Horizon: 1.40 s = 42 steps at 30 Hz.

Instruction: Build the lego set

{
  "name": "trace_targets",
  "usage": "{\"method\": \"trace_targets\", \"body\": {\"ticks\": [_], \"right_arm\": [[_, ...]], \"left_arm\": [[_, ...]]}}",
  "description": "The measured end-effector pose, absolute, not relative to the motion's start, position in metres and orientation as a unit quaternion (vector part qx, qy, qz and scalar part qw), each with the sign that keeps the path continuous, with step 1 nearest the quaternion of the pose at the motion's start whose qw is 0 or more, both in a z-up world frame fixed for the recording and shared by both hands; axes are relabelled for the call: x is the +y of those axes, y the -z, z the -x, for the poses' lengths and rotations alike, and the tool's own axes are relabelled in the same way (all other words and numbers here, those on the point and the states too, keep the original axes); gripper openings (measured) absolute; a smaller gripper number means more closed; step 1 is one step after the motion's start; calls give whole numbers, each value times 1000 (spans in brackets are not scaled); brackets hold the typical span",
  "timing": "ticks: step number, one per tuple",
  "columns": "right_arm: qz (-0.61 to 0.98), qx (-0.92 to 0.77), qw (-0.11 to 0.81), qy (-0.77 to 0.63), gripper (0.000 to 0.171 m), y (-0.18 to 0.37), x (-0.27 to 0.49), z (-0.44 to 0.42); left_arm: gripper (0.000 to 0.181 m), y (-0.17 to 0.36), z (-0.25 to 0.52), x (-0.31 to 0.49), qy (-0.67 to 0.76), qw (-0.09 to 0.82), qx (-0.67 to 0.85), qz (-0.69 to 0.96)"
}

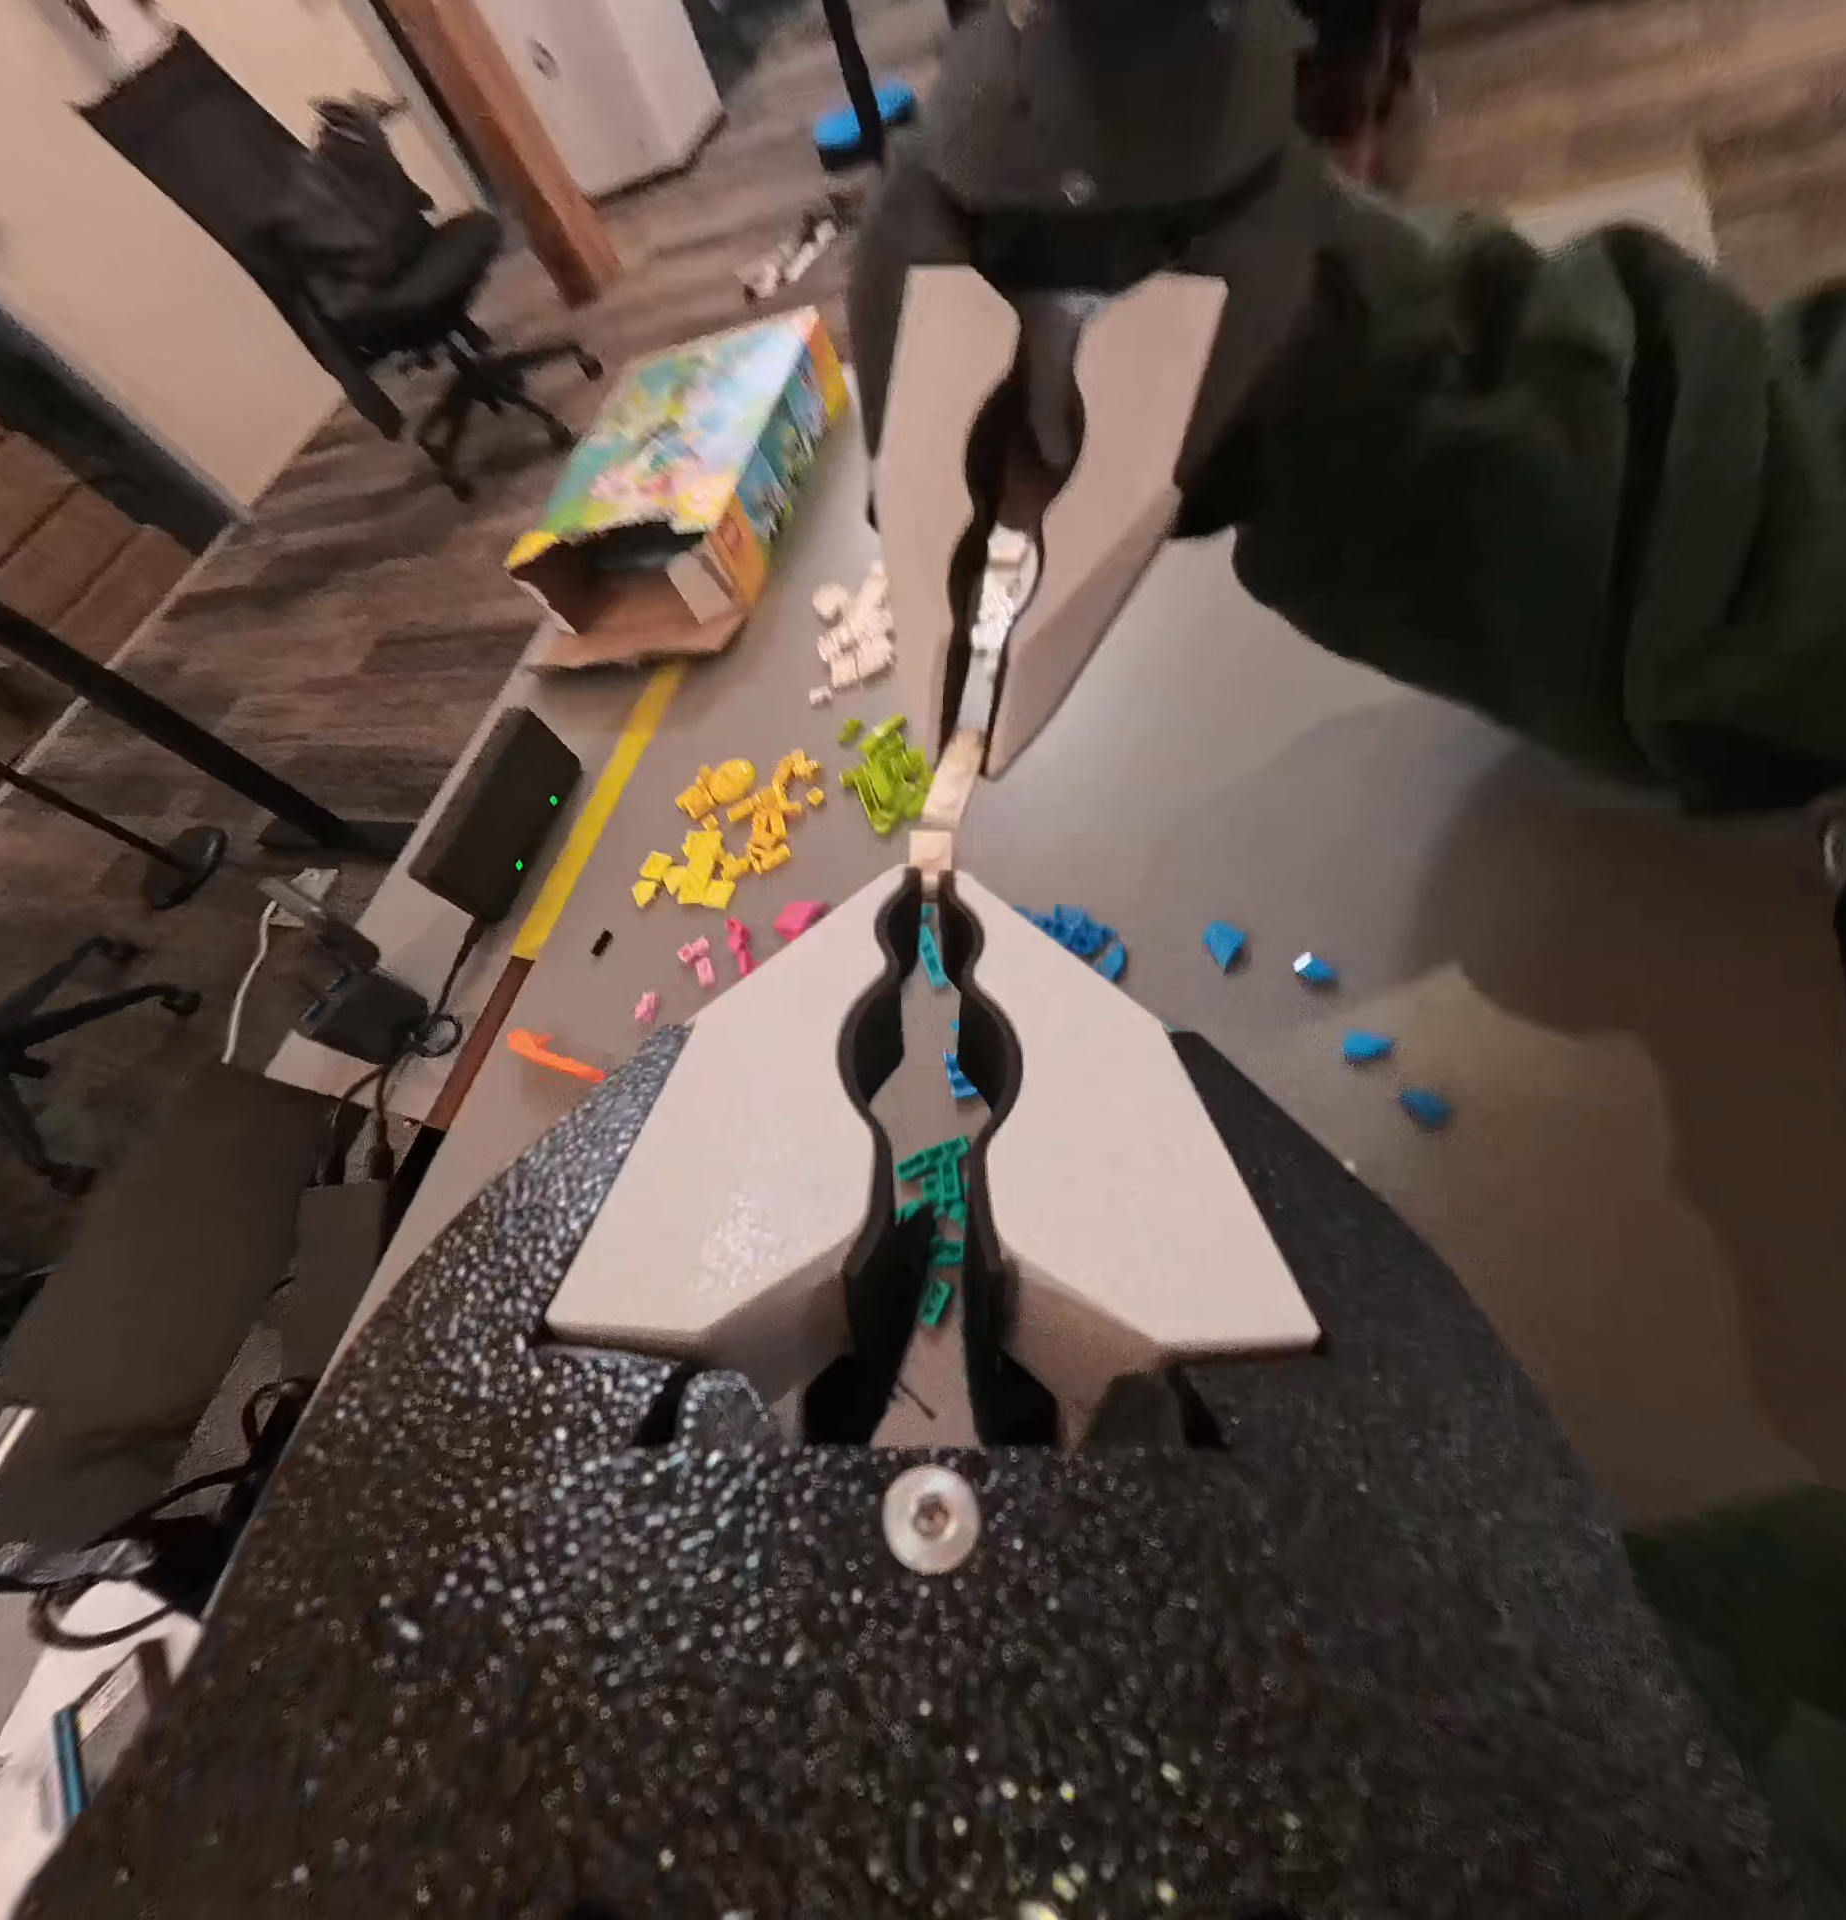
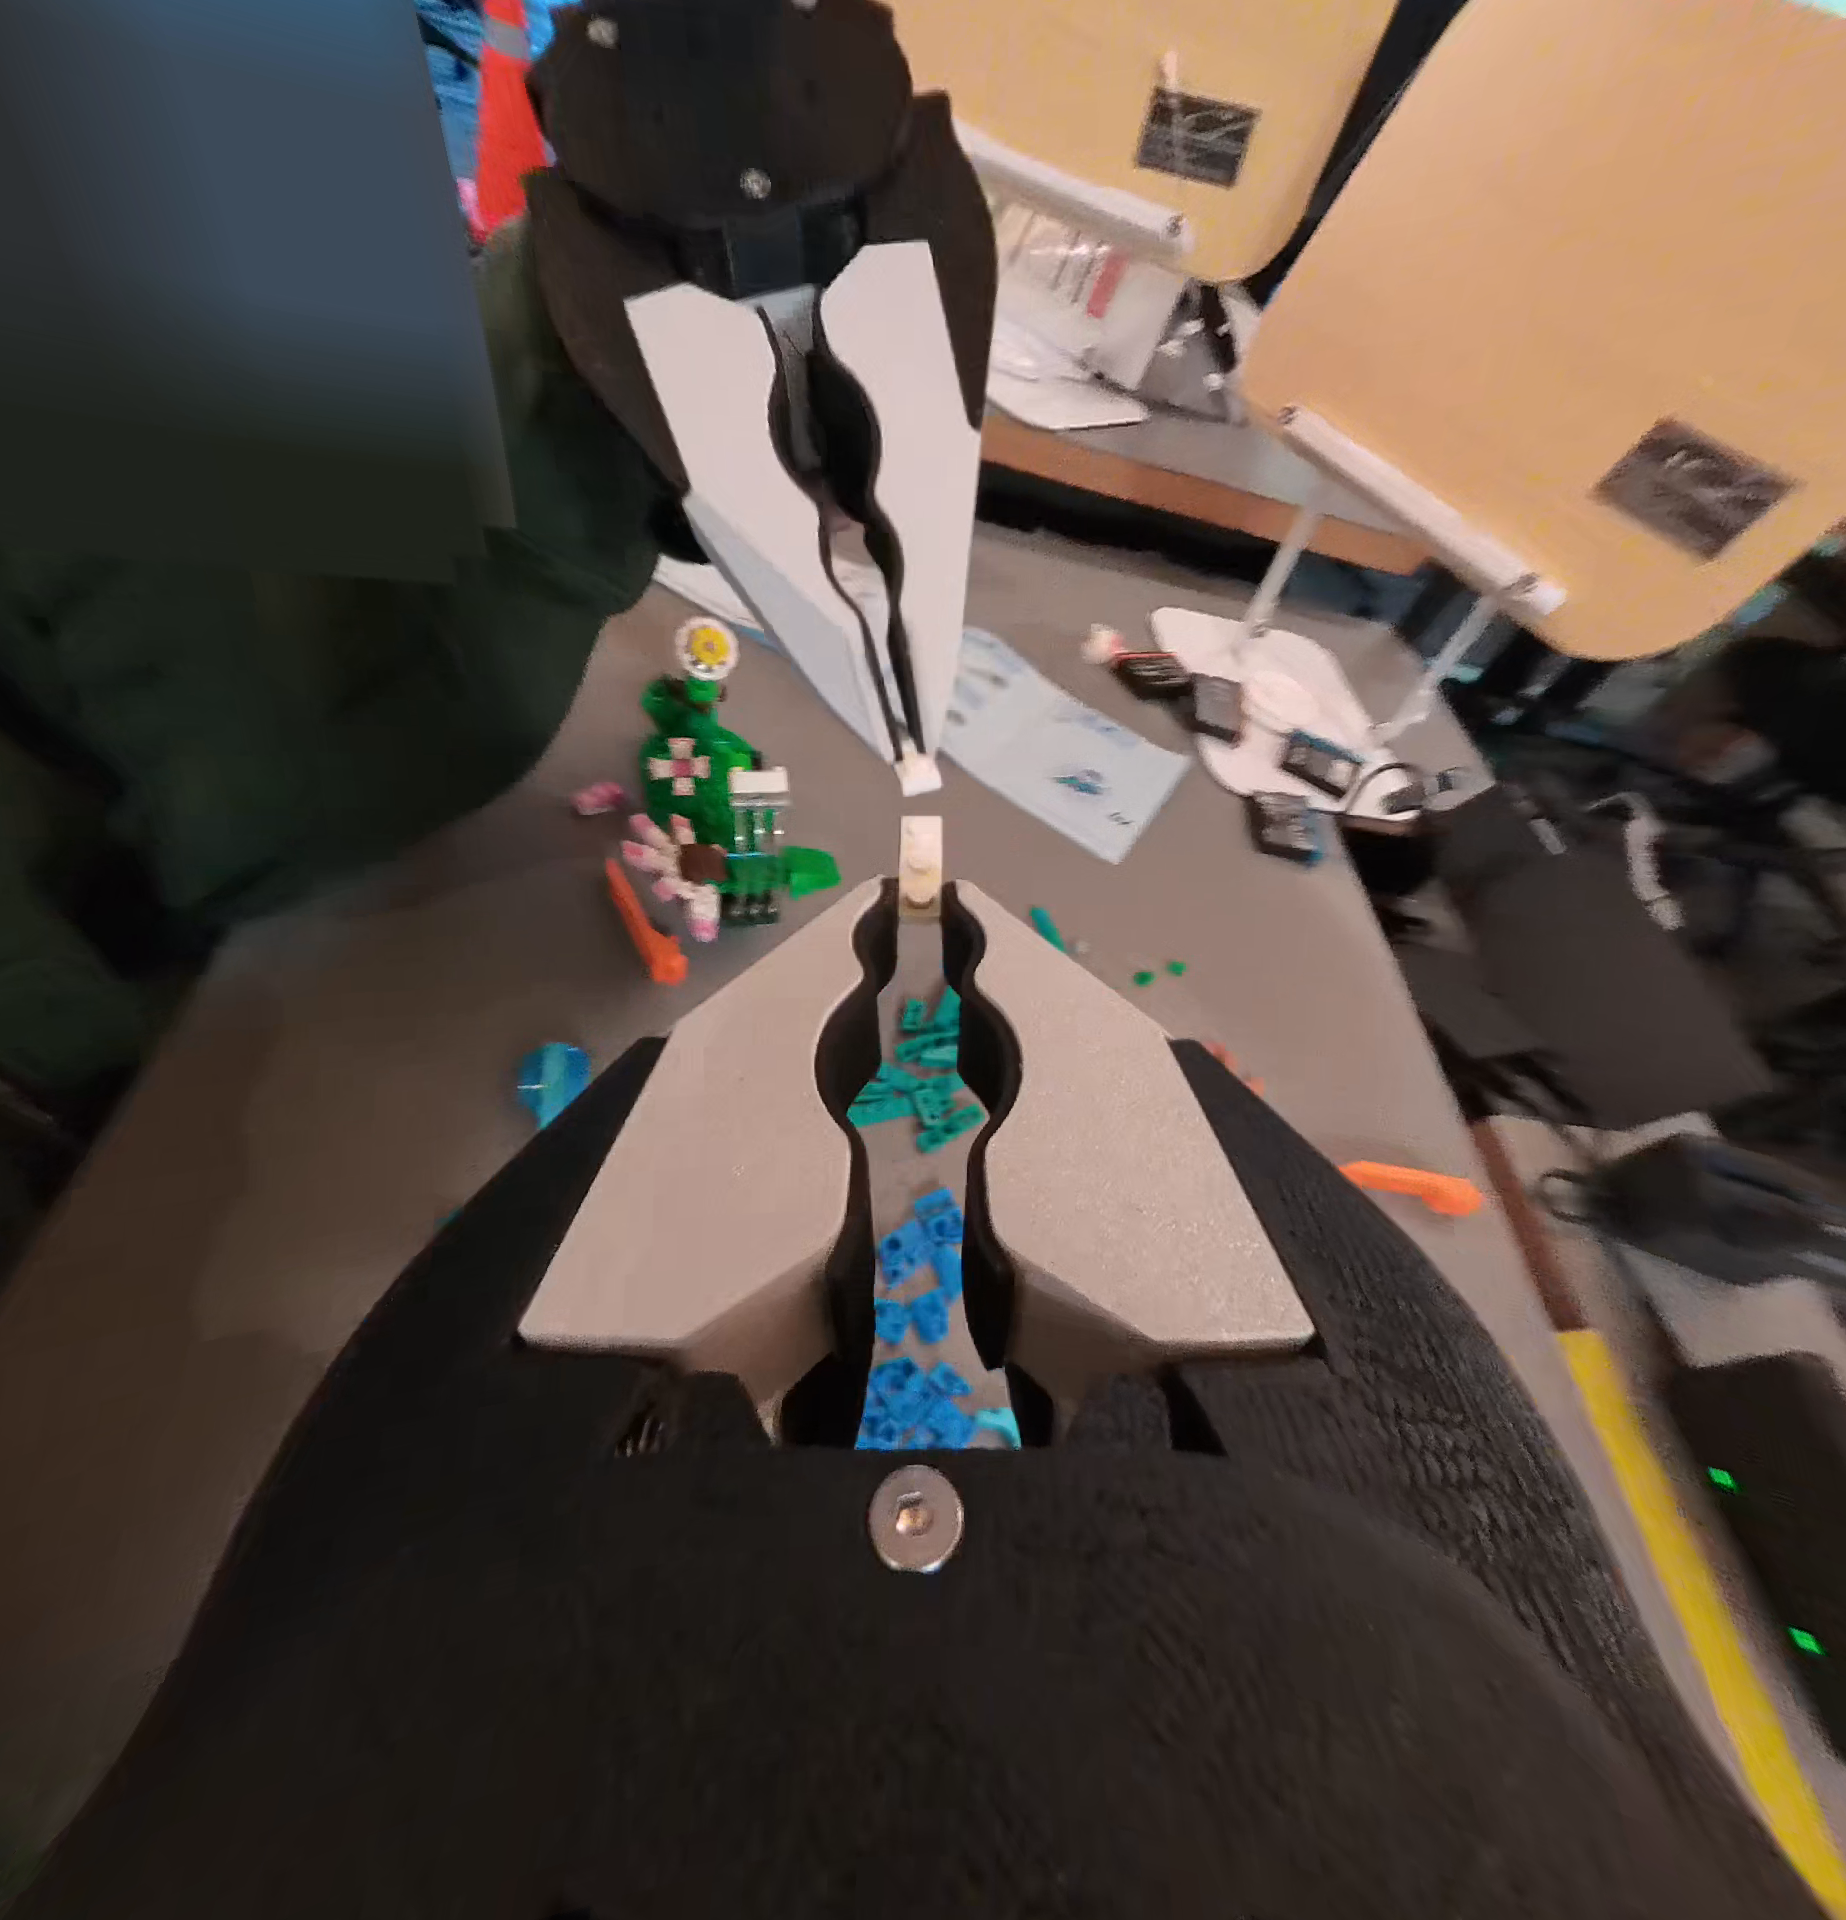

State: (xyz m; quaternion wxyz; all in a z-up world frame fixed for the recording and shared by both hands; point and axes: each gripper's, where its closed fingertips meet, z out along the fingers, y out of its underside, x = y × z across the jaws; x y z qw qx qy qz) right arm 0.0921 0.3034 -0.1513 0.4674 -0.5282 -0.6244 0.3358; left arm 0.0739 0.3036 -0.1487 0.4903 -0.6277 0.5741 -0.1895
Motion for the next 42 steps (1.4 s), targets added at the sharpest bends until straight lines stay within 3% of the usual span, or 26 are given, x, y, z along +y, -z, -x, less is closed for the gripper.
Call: {"method": "trace_targets", "body": {"ticks": [7, 42], "right_arm": [[548, -635, 405, -364, 6, 169, 296, -91], [558, -652, 374, -353, 6, 186, 296, -86]], "left_arm": [[0, 164, -82, 295, 196, 446, 601, 633], [0, 183, -80, 296, 187, 403, 610, 656]]}}
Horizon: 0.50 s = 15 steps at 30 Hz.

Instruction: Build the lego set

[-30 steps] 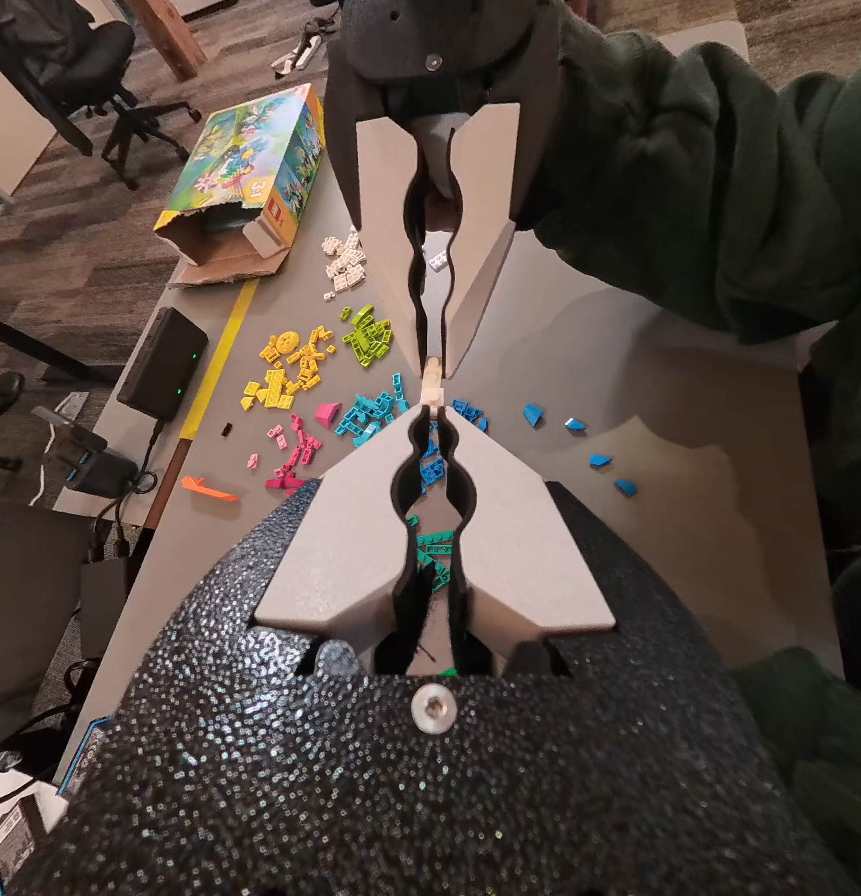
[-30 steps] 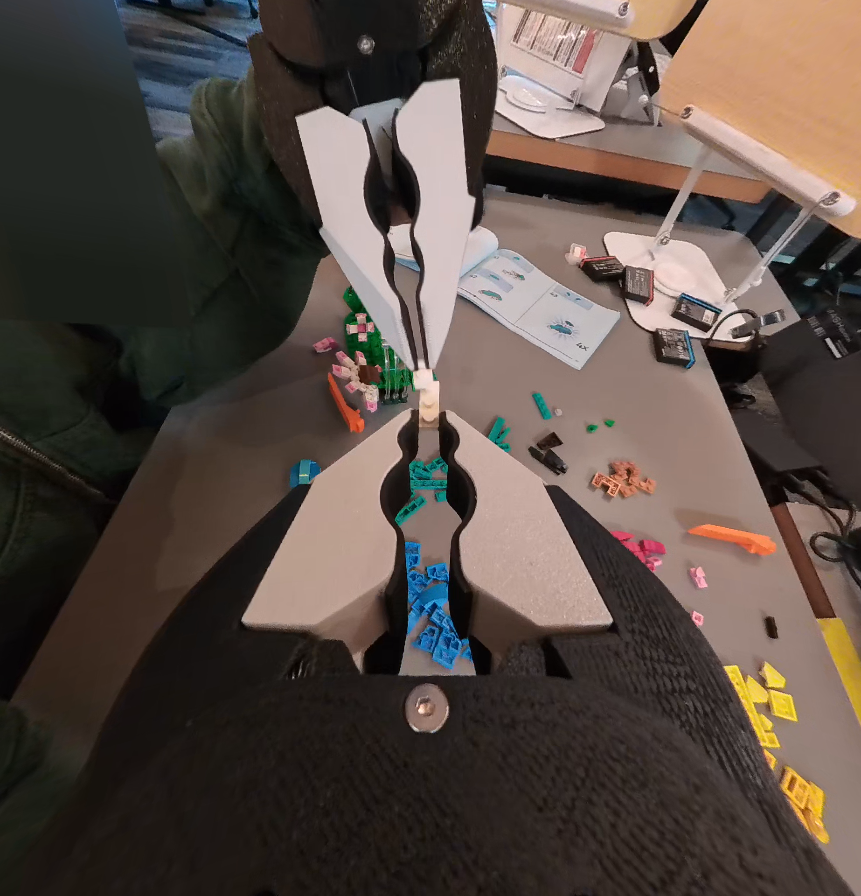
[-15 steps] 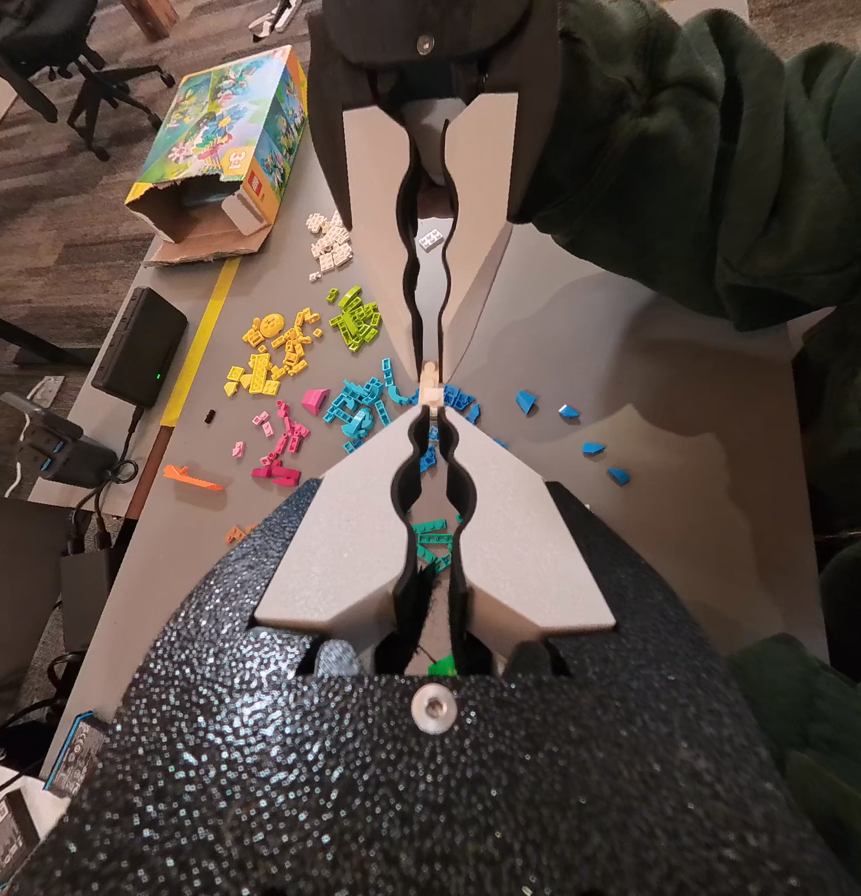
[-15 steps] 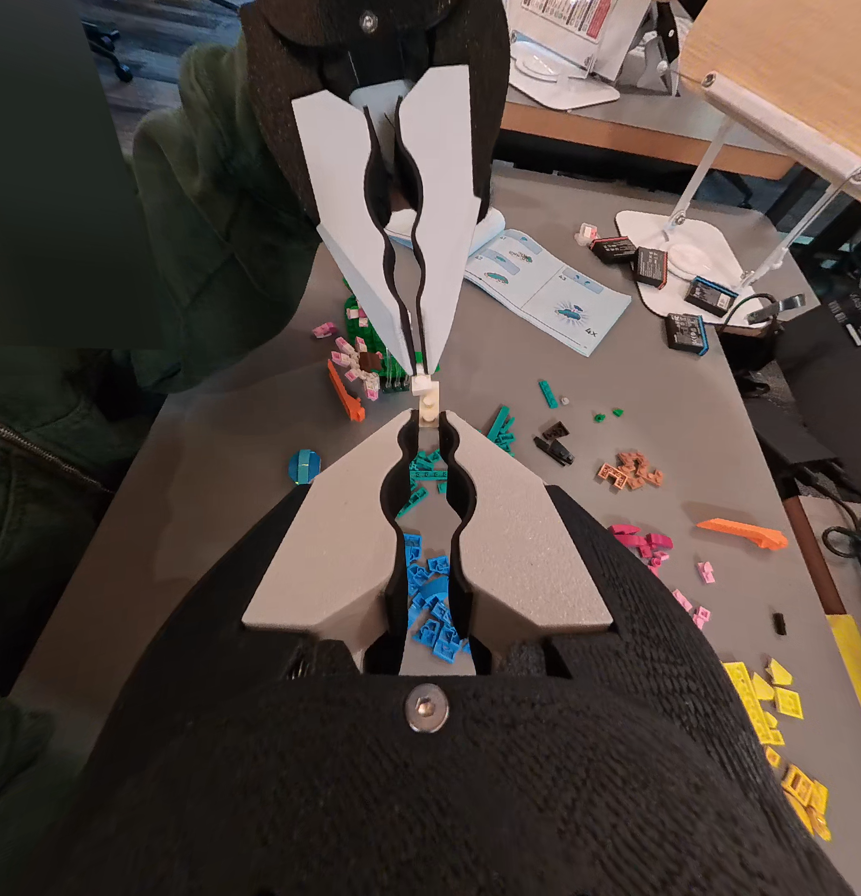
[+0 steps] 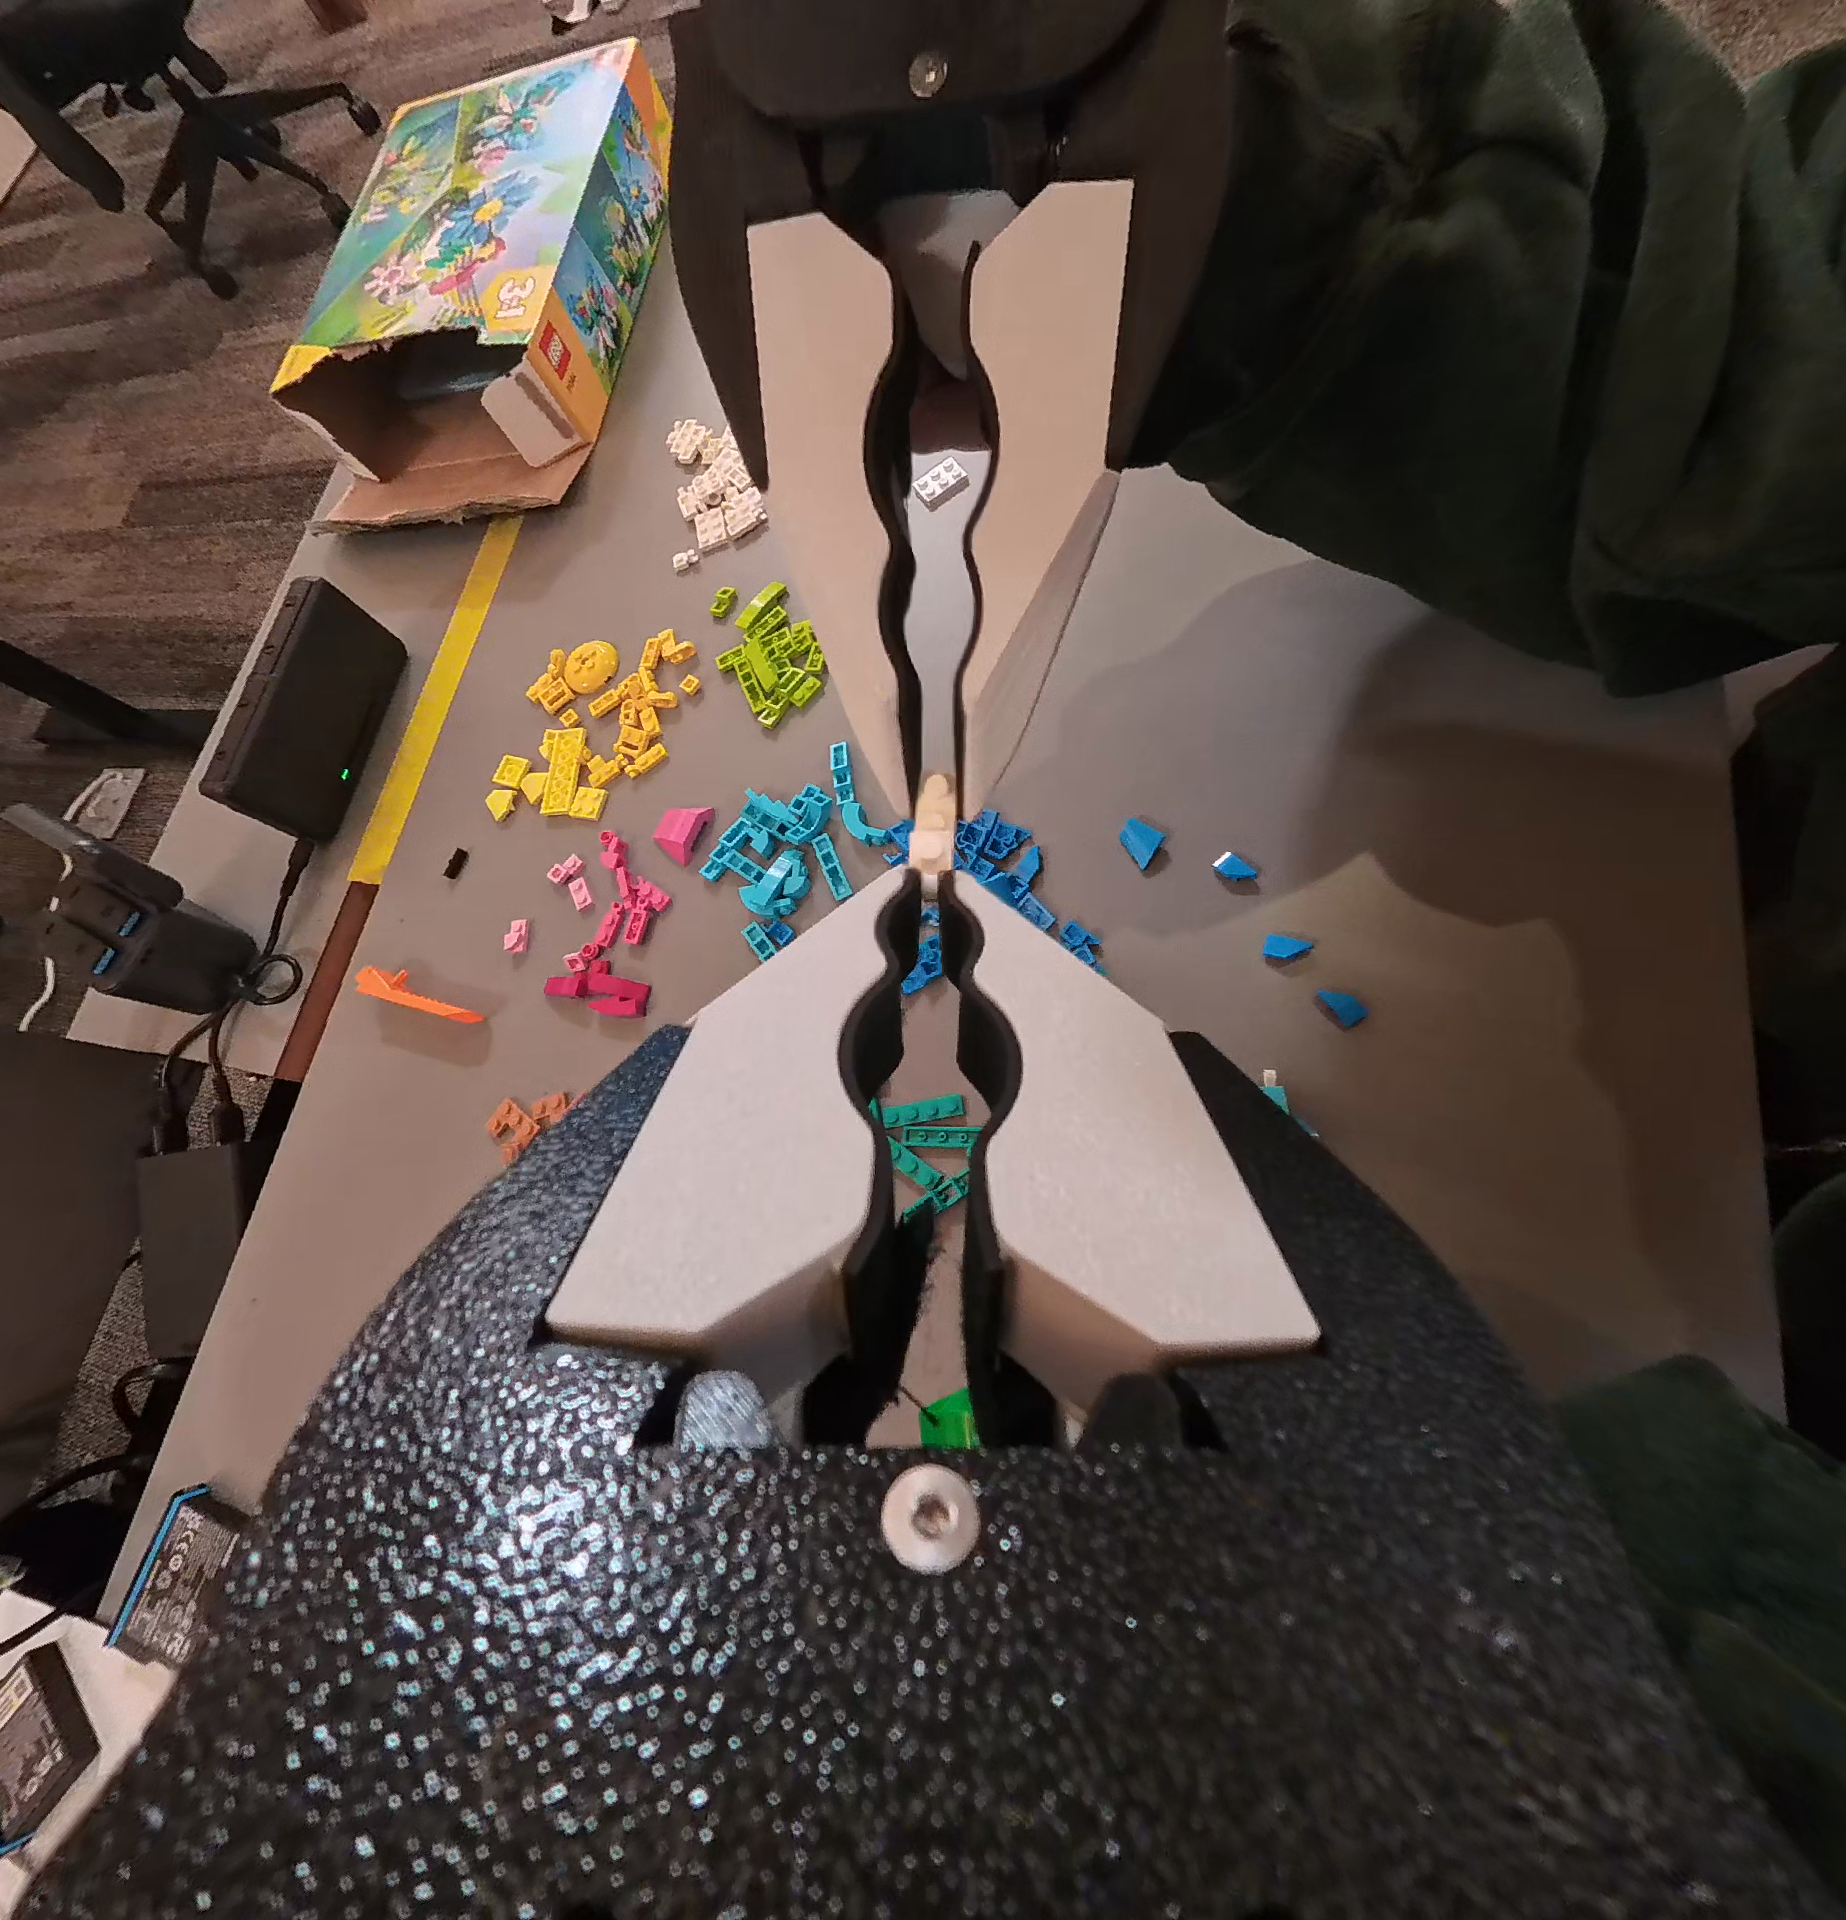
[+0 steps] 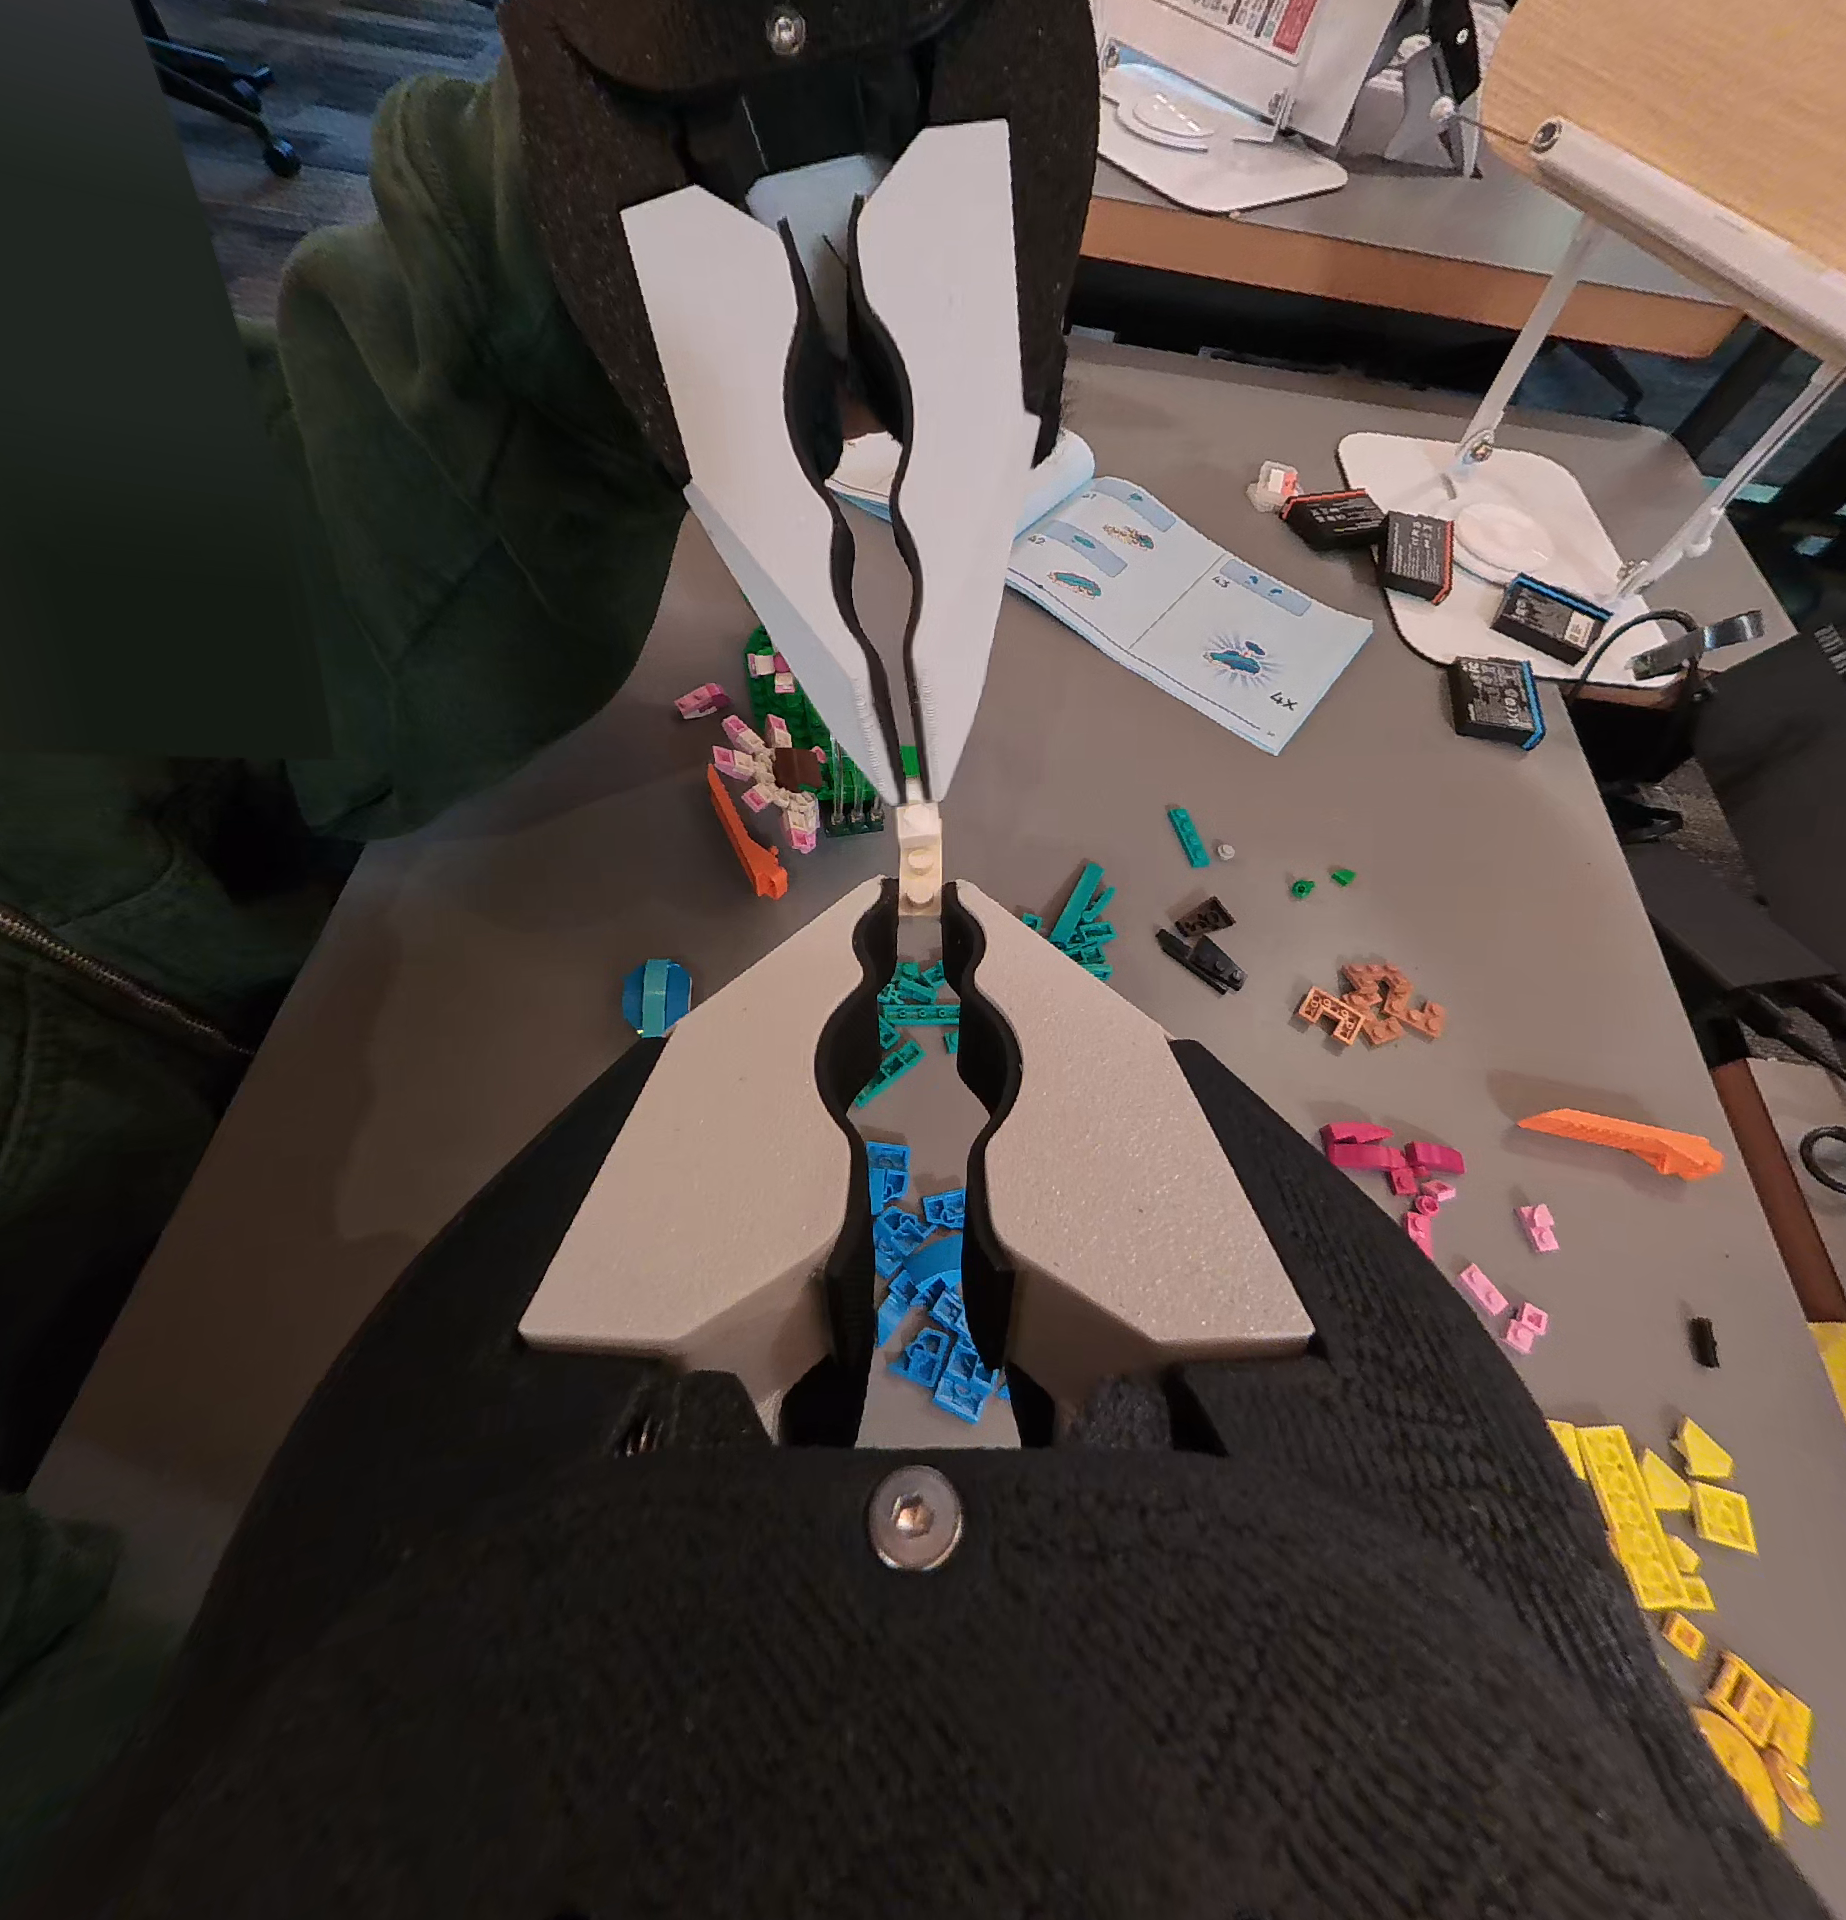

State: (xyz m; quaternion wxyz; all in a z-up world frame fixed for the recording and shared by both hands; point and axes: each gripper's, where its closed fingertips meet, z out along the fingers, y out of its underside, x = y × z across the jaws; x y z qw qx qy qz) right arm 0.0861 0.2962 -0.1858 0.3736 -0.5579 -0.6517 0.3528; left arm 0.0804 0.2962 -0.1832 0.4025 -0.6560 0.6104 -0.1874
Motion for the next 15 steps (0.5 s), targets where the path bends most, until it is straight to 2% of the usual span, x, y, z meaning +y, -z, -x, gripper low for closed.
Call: {"method": "trace_targets", "body": {"ticks": [15], "right_arm": [[557, -649, 375, -358, 6, 185, 298, -85]], "left_arm": [[0, 184, -78, 297, 179, 405, 609, 658]]}}
